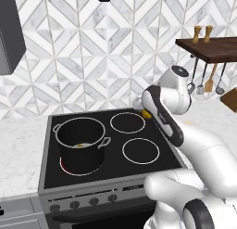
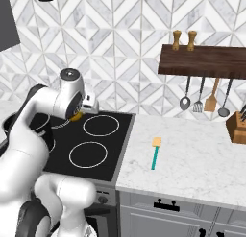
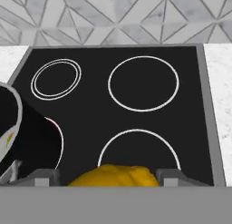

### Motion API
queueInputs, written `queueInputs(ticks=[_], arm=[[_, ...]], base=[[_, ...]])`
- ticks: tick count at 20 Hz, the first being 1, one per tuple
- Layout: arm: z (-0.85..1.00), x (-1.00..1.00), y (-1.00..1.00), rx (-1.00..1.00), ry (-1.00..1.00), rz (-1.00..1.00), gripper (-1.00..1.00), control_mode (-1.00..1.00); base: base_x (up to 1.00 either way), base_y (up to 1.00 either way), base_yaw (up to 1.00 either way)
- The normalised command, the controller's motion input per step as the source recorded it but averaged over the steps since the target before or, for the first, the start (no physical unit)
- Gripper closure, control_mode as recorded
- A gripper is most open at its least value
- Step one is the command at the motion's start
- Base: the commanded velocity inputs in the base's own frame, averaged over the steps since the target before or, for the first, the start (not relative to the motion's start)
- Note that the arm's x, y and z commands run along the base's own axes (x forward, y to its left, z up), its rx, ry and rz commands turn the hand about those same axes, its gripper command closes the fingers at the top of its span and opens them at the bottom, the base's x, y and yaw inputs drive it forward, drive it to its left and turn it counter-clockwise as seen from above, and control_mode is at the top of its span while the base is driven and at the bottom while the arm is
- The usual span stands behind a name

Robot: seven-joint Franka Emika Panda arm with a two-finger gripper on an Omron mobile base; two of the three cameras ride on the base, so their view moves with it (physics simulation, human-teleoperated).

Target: Put the lemon and lemon in the pot. Retrieve the spatula and lightly stir the vegetables in the pot.

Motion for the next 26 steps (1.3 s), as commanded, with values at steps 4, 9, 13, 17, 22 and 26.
queueInputs(ticks=[4,9,13,17,22,26], arm=[[0.18,-0.01,1.00,0.00,0.00,0.02,1.00,-1.00],[0.02,-0.01,1.00,0.00,0.00,0.02,1.00,-1.00],[0.00,0.00,1.00,0.00,0.00,0.00,1.00,-1.00],[0.00,0.00,1.00,0.00,0.00,0.00,1.00,-1.00],[-0.21,0.10,0.92,0.00,0.00,0.00,1.00,-1.00],[-0.58,0.11,0.42,0.00,0.01,0.00,1.00,-1.00]], base=[[0.00,0.00,0.00],[0.00,0.00,0.00],[0.00,0.00,0.00],[0.00,0.00,0.00],[0.00,0.00,0.00],[0.00,0.00,0.00]])
